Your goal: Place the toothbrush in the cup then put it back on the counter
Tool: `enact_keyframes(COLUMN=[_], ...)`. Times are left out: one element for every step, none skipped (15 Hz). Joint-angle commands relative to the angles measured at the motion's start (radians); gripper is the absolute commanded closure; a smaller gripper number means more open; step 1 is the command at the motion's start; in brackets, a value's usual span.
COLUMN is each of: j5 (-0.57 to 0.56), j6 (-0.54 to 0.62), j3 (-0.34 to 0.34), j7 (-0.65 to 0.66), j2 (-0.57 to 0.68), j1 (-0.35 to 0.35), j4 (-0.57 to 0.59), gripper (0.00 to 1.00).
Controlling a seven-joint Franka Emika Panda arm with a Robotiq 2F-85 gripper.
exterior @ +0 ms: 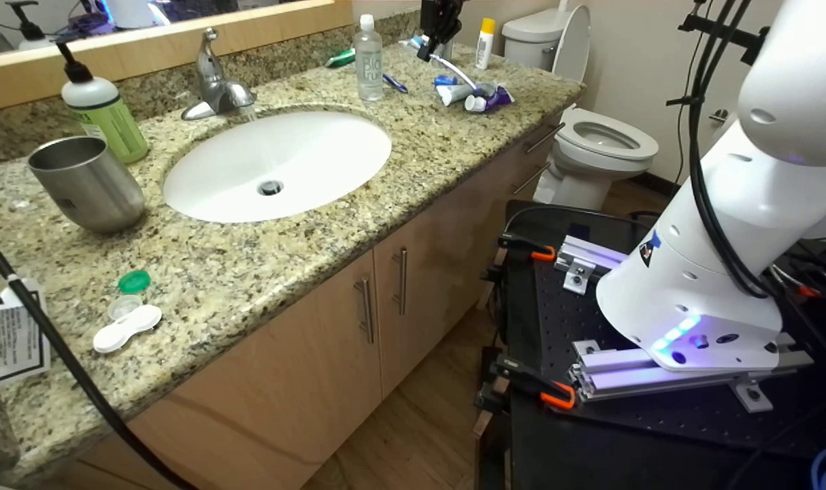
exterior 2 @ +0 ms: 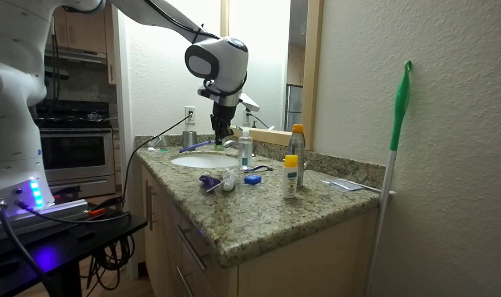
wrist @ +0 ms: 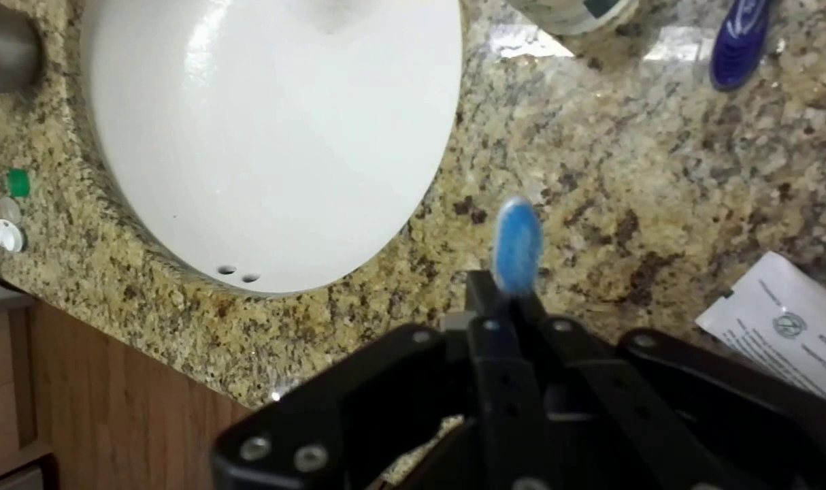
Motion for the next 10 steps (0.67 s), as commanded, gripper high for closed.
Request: enact_keyframes(j5=[0.002, -0.003, -0.004, -0.004, -0.008, -0.016, -0.015, -0.001, 0.009, 0.021], j6=[0.009, 0.022, 0.026, 0.027, 0.028, 0.063, 0.062, 0.076, 0.089, 0.133], j3=[-0.061, -0.072, -0.078, -0.08, -0.078, -0.082, -0.088, -0.092, -0.094, -0.094], j7=[0.014, 0.026, 0.031, 0.033, 0.06, 0.099, 0.135, 0.167, 0.2, 0.227], j2=[0.011, 0.019, 0.024, 0.028, 0.045, 0.08, 0.109, 0.134, 0.16, 0.178], j1=[0.056, 0.067, 0.073, 0.075, 0.083, 0.097, 0.105, 0.113, 0.122, 0.135], j4=[0.003, 0.003, 0.003, 0.003, 0.011, 0.025, 0.04, 0.049, 0.058, 0.058], gripper=[0.94, 0.94, 0.94, 0.94, 0.99, 0.99, 0.99, 0.99, 0.99, 0.99])
